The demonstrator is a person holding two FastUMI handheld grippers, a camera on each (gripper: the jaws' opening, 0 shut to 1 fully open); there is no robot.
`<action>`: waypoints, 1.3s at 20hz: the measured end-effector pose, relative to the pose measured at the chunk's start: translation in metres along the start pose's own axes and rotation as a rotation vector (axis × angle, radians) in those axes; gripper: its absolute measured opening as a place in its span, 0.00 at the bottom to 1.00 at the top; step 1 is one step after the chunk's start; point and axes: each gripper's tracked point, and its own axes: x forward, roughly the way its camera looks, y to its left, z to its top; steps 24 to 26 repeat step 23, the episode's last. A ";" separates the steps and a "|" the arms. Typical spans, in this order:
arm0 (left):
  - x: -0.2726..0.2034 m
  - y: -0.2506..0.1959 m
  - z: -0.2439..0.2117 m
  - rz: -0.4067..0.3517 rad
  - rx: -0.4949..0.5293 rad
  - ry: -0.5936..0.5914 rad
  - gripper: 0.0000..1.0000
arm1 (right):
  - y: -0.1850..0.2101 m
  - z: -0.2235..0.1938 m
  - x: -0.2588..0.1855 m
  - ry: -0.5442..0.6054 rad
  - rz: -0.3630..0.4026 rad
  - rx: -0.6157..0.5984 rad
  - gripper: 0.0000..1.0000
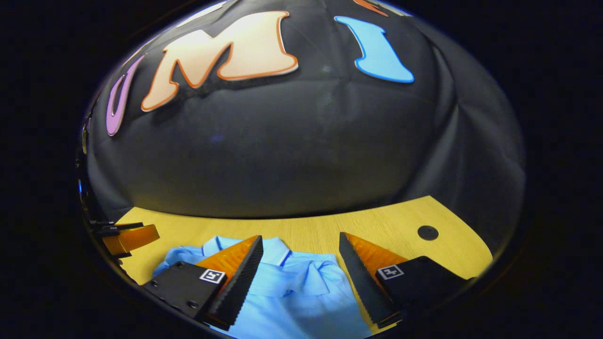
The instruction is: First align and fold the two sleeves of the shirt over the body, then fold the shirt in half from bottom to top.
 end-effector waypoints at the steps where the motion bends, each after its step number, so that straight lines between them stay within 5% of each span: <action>1: -0.014 -0.003 0.008 0.011 0.015 -0.022 0.96 | 0.002 0.012 -0.017 -0.038 0.005 -0.018 1.00; 9: -0.155 -0.052 0.050 0.051 0.035 -0.164 0.96 | 0.009 0.098 -0.178 -0.239 0.073 -0.050 0.99; 15: -0.251 -0.079 0.069 0.089 0.057 -0.262 0.95 | -0.003 0.117 -0.281 -0.313 0.120 -0.015 0.99; 26: -0.309 -0.108 0.079 0.105 0.088 -0.338 0.95 | -0.013 0.113 -0.341 -0.333 0.145 -0.034 0.99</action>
